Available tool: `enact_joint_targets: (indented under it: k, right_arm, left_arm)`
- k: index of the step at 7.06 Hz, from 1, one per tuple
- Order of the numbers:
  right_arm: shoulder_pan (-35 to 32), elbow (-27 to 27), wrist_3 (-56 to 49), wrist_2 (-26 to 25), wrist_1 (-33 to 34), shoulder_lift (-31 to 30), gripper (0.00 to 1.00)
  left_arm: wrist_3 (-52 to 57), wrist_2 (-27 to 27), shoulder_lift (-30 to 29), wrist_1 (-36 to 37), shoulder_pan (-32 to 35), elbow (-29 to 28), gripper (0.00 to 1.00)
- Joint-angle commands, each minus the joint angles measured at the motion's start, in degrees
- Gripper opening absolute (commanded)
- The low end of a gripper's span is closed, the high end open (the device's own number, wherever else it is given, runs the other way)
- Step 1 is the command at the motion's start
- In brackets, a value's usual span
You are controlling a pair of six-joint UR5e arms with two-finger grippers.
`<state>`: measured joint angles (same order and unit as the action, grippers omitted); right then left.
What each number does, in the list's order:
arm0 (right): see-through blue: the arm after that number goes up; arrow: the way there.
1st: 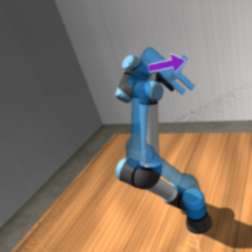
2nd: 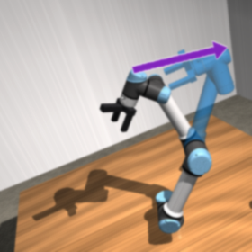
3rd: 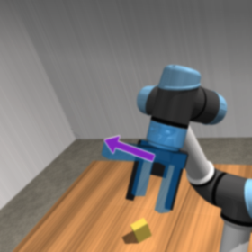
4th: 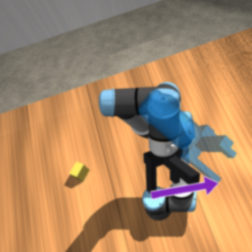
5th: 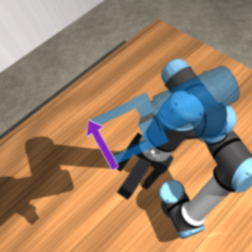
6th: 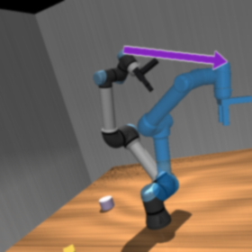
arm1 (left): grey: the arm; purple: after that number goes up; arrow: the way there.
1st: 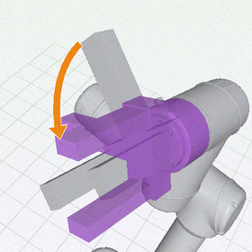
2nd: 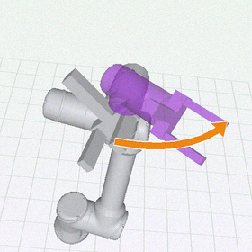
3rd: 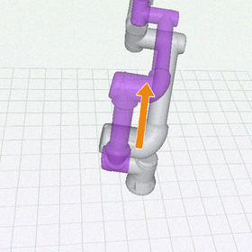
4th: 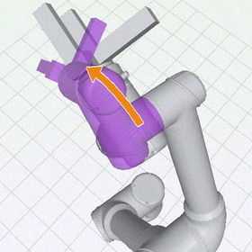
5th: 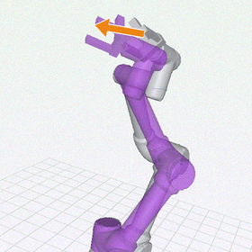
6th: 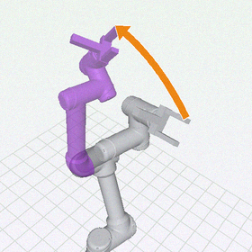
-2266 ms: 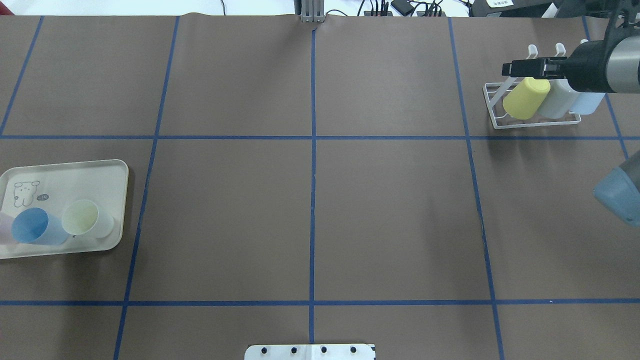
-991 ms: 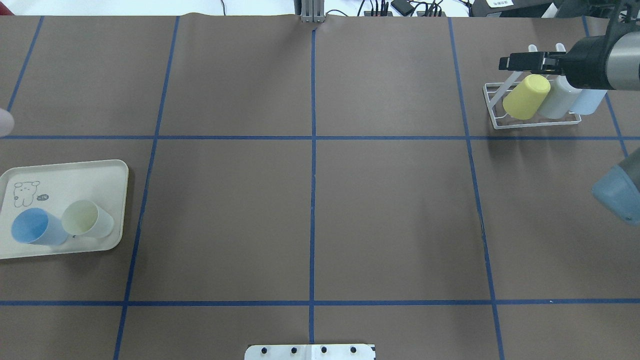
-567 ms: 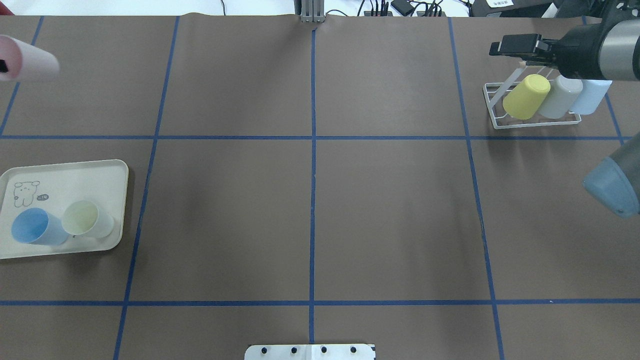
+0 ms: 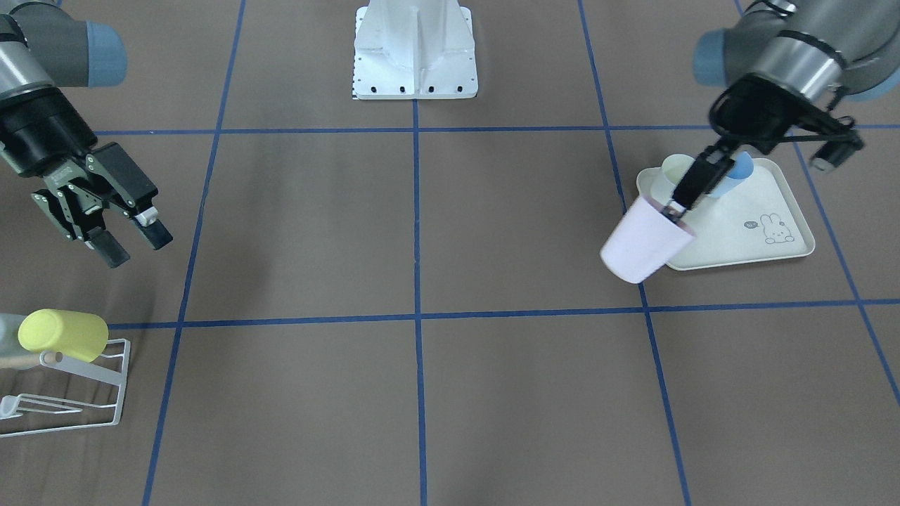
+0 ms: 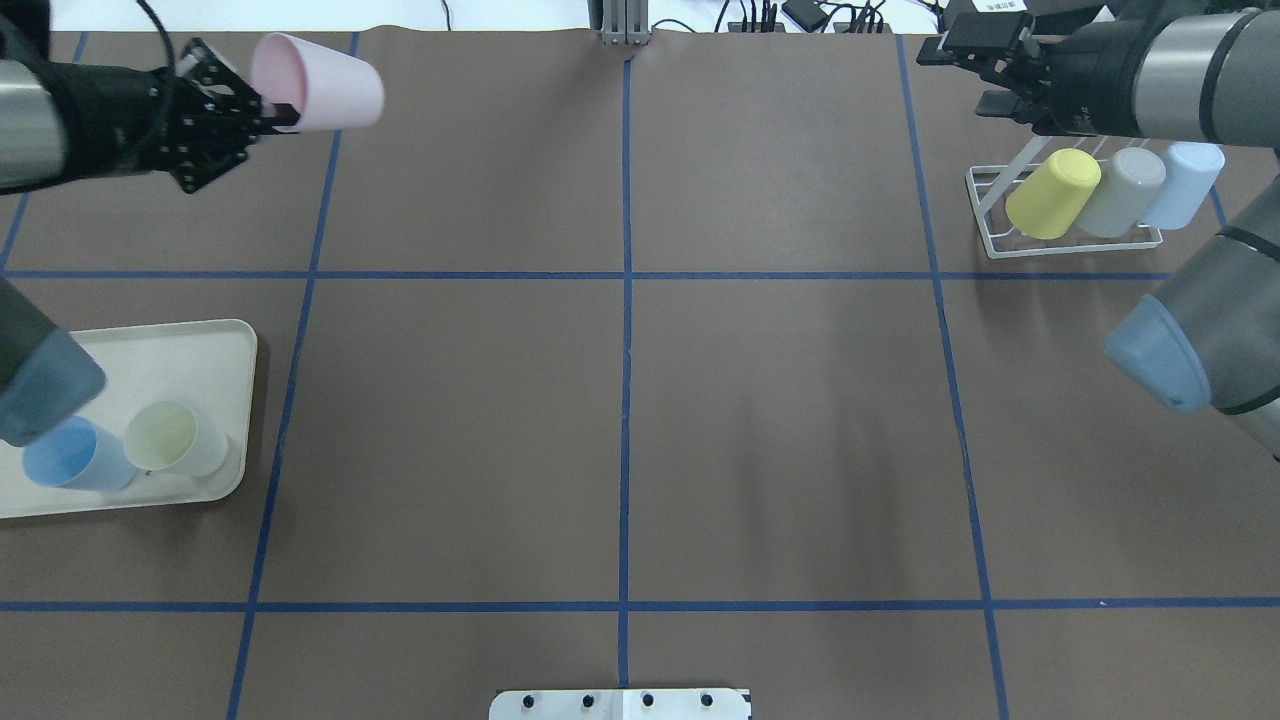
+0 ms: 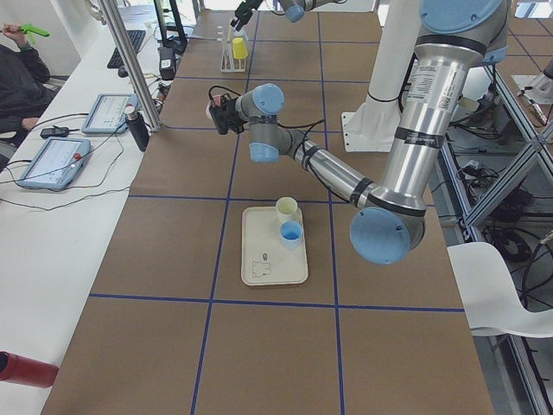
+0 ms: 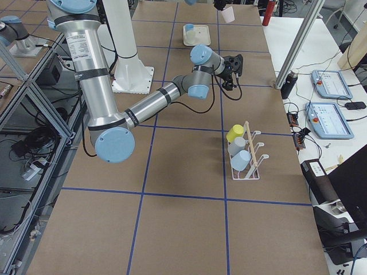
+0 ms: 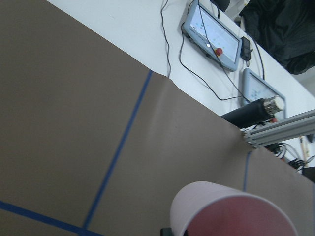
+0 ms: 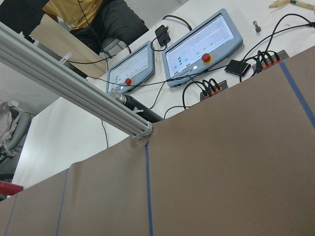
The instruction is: Transfer IKEA cup to right arm and place on rack
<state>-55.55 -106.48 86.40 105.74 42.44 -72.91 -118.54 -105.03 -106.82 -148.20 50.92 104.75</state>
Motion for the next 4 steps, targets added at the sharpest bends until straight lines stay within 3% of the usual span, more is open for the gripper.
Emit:
enact_joint_targets:
  k: [1, 3, 4]
  right_arm:
    - [5.69, 0.49, 7.95, -9.89, -0.26, 4.77, 1.00]
    - [9.83, 1.63, 17.00, -16.05, -3.05, 9.44, 1.00]
    - [11.33, 3.81, 21.40, -18.26, -10.03, 9.54, 1.00]
  left_arm:
    - [-13.59, 12.18, -6.62, -5.49, -8.11, -3.03, 0.00]
    - [-20.21, 15.19, -9.19, -23.63, -8.56, -12.68, 0.00]
    - [-20.76, 16.51, -10.76, -27.63, -9.60, -15.42, 0.00]
